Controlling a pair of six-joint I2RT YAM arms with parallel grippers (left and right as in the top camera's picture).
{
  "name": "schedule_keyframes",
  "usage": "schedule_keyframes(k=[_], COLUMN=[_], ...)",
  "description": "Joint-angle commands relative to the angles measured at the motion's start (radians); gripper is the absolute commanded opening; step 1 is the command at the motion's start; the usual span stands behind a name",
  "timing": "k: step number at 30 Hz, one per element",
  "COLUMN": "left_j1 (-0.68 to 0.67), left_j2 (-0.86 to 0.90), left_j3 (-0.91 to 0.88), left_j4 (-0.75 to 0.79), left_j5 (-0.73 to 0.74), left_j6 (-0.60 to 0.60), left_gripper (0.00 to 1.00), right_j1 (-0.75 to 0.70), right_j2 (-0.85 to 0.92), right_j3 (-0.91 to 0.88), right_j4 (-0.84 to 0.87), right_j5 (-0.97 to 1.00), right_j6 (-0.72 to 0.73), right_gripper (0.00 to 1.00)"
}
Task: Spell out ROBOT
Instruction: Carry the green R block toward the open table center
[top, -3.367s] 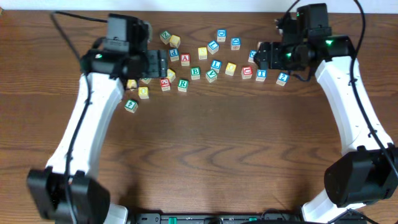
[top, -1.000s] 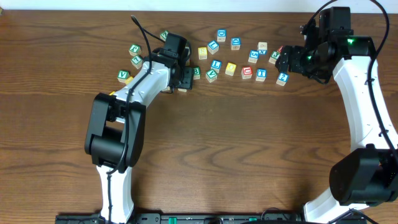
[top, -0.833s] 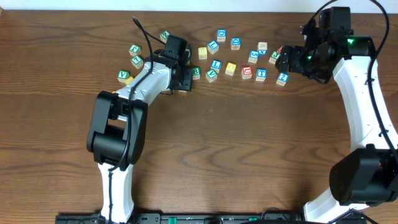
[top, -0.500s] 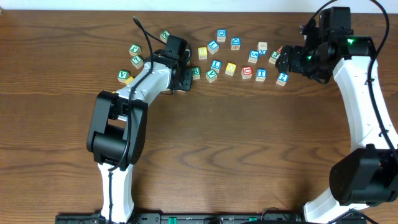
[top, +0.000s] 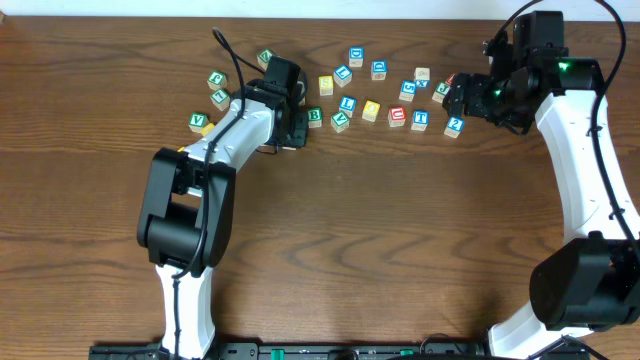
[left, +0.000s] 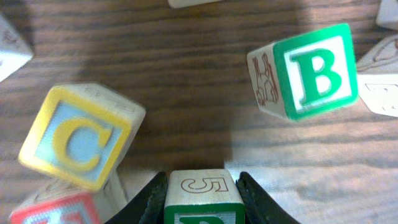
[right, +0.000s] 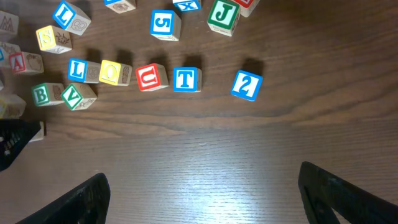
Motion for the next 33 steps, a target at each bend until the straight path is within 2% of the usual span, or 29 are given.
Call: schedule_keyframes(k=[1, 7, 8, 14, 17, 21, 28, 33], left_j1=[-0.003, -0.028, -0.038, -0.116, -0.151, -0.185, -0.19, -0.19], left_j2=[-0.076, -0.1, -0.099, -0.099, -0.099, -0.097, -0.097, -0.097], left_j3=[0.008, 0.008, 0.008, 0.006, -0.002, -0.032, -0.08, -0.136], left_j4=[-0.032, -0.161, -0.188, -0.28, -0.271, -0.24, -0.152, -0.072], left_j5=[-0.013, 0.044, 0.05, 0.047, 0.034, -0.068, -0.172, -0.182], left_j6=[-0.086, -0.196, -0.208, -0.216, -0.216, -0.236, -0.246, -0.251], left_gripper=[0.33, 0.32, 0.3, 0.29, 0.29, 0.3, 0.3, 0.3], right_j1=[-0.002, -0.002, -0.002, -0.002, -0.002, -0.002, -0.002, -0.002], right_j2=[0.009, 0.009, 0.009, 0.009, 0.009, 0.009, 0.009, 0.009], right_j3=[0.017, 0.017, 0.016, 0.016, 0.016, 0.016, 0.016, 0.016], right_j4=[-0.002, -0.001, -0.001, 0.0, 0.0, 0.0, 0.0, 0.002], right_j5=[0.005, 0.005, 0.005, 0.005, 0.005, 0.005, 0.005, 0.005], right_j6=[0.011, 0.011, 0.011, 0.011, 0.011, 0.011, 0.011, 0.011], right_gripper=[0.92, 0.92, 0.92, 0.93, 0.93, 0.93, 0.93, 0.94])
